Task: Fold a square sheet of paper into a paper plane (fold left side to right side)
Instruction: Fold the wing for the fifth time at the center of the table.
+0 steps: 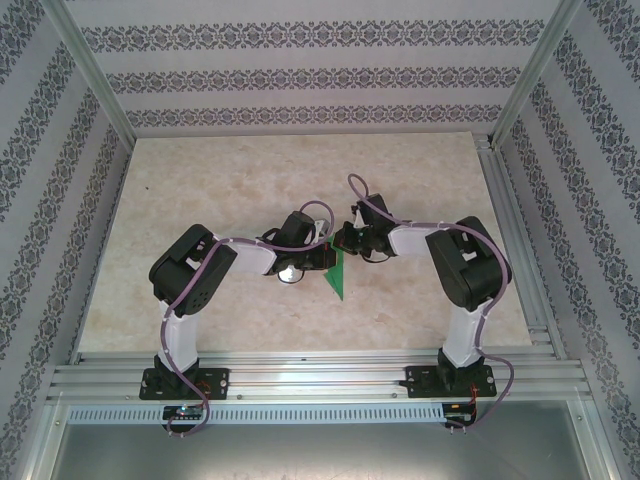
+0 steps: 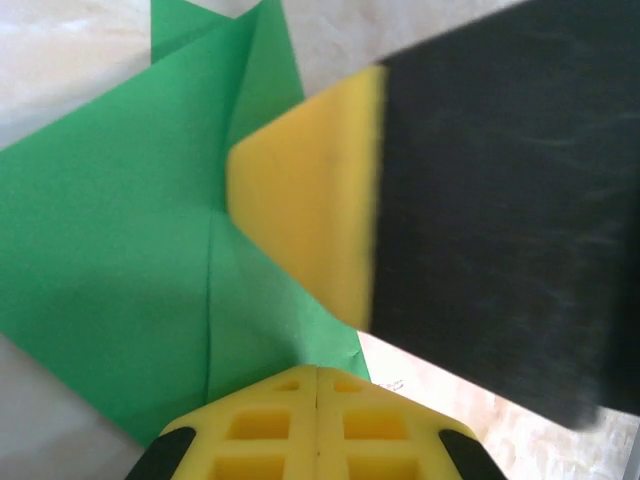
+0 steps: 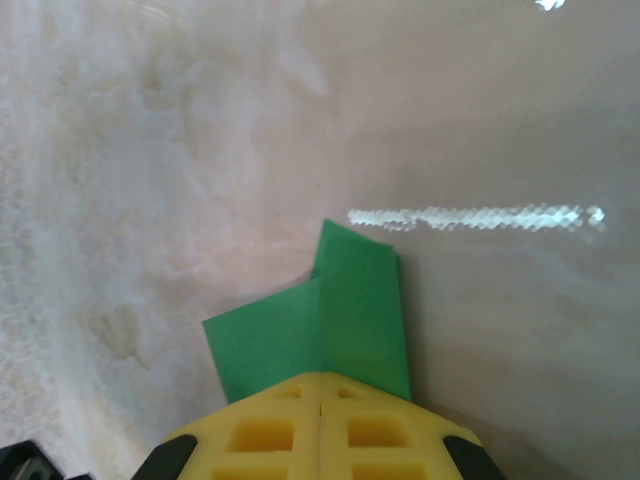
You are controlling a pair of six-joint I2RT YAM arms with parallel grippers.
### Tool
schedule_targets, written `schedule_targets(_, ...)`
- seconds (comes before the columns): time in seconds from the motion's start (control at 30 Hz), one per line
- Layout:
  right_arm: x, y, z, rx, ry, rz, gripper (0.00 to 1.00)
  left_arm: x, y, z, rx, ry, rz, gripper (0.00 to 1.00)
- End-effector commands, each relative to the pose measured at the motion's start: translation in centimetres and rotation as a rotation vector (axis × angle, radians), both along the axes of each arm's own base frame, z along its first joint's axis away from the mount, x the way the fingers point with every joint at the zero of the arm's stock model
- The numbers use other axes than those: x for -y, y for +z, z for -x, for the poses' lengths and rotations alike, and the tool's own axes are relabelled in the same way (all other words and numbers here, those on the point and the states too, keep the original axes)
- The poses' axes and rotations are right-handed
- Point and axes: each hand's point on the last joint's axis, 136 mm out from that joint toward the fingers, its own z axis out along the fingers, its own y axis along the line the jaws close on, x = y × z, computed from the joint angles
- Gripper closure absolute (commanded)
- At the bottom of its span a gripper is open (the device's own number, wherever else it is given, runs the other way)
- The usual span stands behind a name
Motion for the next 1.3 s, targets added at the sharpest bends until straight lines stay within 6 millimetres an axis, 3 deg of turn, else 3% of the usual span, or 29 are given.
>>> schedule_targets(0.0,0.2,-0.2,-1.9,0.047,-0.027,0.028,0.96,-2.6,-5.8,3.0,-0.135,-0.010,-0.177,1.00)
schedule_targets(0.3,2.0,-0.6,-5.0,0.097,-0.037,0.117,0.96,-2.5,-6.0,3.1,-0.140,-0.019,-0.189,1.00)
schedule_targets(0.77,2.2,-1.1,-8.3,0.106,-0.038,0.161,0.95,-2.5,-6.0,3.2,-0.139,-0.023,-0.191,1.00)
schedule_targets(0.87,2.8,0.1,-9.2,0.133,-0.054,0.160,0.95,-2.5,-5.8,3.2,-0.137,-0.023,-0.188,1.00)
schedule_targets(1.03,4.5,4.1,-9.8,0.202,-0.061,0.182,0.91,-2.4,-5.1,3.1,-0.122,-0.025,-0.174,1.00)
schedule_targets(1.13,5.8,6.6,-8.7,0.240,-0.066,0.195,0.87,-1.7,-3.4,2.8,-0.101,-0.021,-0.118,1.00)
schedule_targets(1.27,7.4,8.4,-5.5,0.260,-0.066,0.223,0.82,0.4,1.2,1.7,-0.050,-0.032,0.005,0.93)
